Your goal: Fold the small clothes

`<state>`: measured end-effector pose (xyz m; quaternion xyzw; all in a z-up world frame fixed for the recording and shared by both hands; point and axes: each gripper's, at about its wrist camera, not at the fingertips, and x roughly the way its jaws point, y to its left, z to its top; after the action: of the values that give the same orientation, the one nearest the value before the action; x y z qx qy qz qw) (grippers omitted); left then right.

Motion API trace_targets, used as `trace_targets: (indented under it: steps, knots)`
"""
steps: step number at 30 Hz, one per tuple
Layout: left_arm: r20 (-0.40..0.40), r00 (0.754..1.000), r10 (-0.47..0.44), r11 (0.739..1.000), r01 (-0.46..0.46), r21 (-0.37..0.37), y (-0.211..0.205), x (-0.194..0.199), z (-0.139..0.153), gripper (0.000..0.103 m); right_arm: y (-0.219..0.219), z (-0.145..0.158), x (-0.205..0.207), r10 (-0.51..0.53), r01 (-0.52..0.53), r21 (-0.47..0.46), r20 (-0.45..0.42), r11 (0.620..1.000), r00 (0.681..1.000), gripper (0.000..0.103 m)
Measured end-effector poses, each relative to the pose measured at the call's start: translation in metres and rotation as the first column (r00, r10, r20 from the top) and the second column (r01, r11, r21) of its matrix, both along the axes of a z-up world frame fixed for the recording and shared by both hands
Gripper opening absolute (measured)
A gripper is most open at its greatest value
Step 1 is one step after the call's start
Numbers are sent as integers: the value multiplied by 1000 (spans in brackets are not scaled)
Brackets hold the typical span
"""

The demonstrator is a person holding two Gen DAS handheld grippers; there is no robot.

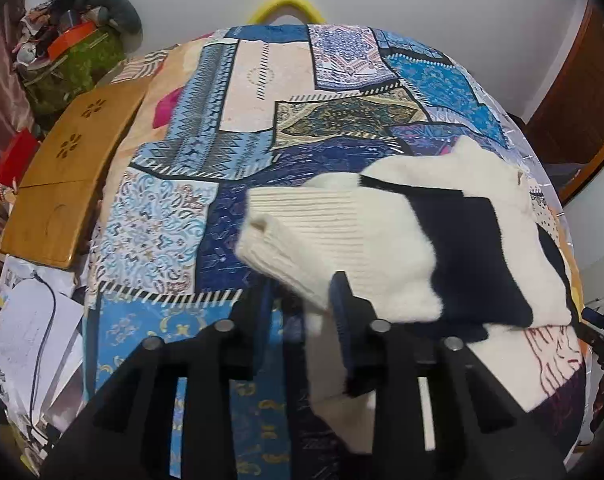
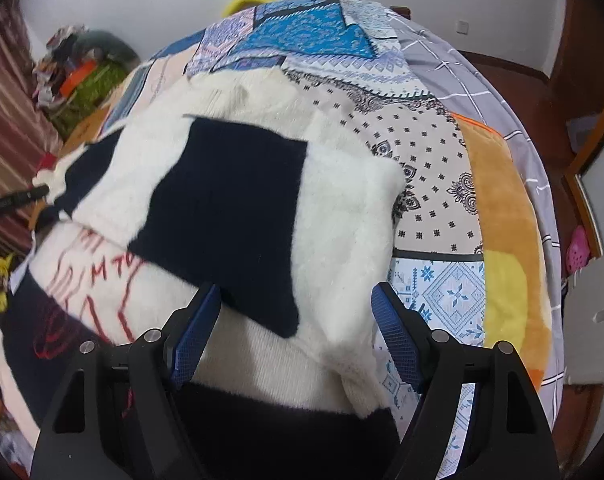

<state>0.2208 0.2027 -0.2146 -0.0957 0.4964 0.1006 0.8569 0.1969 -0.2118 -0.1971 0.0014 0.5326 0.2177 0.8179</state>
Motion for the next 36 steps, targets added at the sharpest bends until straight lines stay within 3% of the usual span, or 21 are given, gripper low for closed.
trace_targets:
  steps: [10, 13, 15, 21, 29, 36]
  knots:
    - [-21, 999, 37, 998, -38, -57, 16, -12, -7, 32, 1, -12, 2, -15, 15, 12, 4, 1000, 1000, 73]
    - [-27, 999, 38, 996, -40, -74, 14, -10, -11, 32, 4, -11, 0, -4, 4, 18, 18, 1000, 1000, 58]
    - [-34, 999, 33, 996, -36, -86, 10, -7, -14, 32, 7, -10, 1, 6, -6, 23, 23, 1000, 1000, 42]
    - [-41, 999, 1, 997, -4, -77, -3, -1, -17, 32, 18, -9, 3, 28, -28, 4, 55, 1000, 998, 13]
    - [-22, 1000, -3, 992, 0, -125, 2, -5, -8, 32, 4, 6, 5, -36, 37, -5, 159, 999, 987, 10]
    - [-15, 999, -35, 992, 33, -125, -11, -5, -8, 32, -17, 2, 22, -122, 128, -28, 152, 991, 981, 10]
